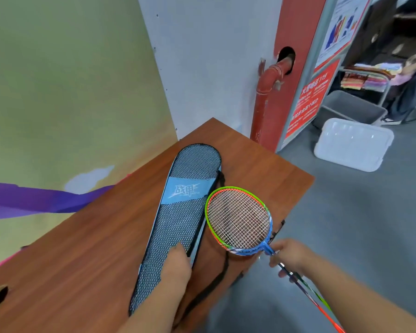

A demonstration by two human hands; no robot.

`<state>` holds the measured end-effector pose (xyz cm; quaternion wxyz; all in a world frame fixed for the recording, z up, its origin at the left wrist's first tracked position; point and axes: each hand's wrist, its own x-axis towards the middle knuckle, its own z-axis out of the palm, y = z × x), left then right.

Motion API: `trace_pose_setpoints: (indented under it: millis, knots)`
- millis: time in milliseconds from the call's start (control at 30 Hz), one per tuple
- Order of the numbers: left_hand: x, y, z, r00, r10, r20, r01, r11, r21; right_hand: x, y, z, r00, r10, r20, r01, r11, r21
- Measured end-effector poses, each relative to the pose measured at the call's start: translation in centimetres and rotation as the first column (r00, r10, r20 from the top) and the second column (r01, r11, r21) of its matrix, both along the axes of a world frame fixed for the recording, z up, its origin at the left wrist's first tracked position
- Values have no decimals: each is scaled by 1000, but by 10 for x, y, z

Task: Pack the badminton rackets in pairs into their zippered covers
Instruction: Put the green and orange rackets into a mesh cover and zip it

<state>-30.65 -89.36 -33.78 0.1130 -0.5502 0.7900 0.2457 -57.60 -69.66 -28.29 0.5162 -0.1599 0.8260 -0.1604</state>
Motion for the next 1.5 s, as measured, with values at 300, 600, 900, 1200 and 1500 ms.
trace_pose_setpoints:
  millis: [300,600,900,1200,1500]
  knots:
    - [-5,-13,28,981,140,-131,-138,990,26,11,8,6,991,90,98,-99,991,90]
    - [-3,-9,71,927,56,-370,-75,996,-38,49,-27,23,966,178,186,-180,984,-4]
    - [10,11,80,915,-114,-388,117,993,-17,85,-102,15,905,-150,397,209,972,-109]
    - [31,23,76,877,-56,-477,103,992,74,98,-172,9,689,-323,649,540,826,-163]
    - [41,28,74,829,0,-559,94,986,140,102,-222,-14,497,-375,783,781,586,-216]
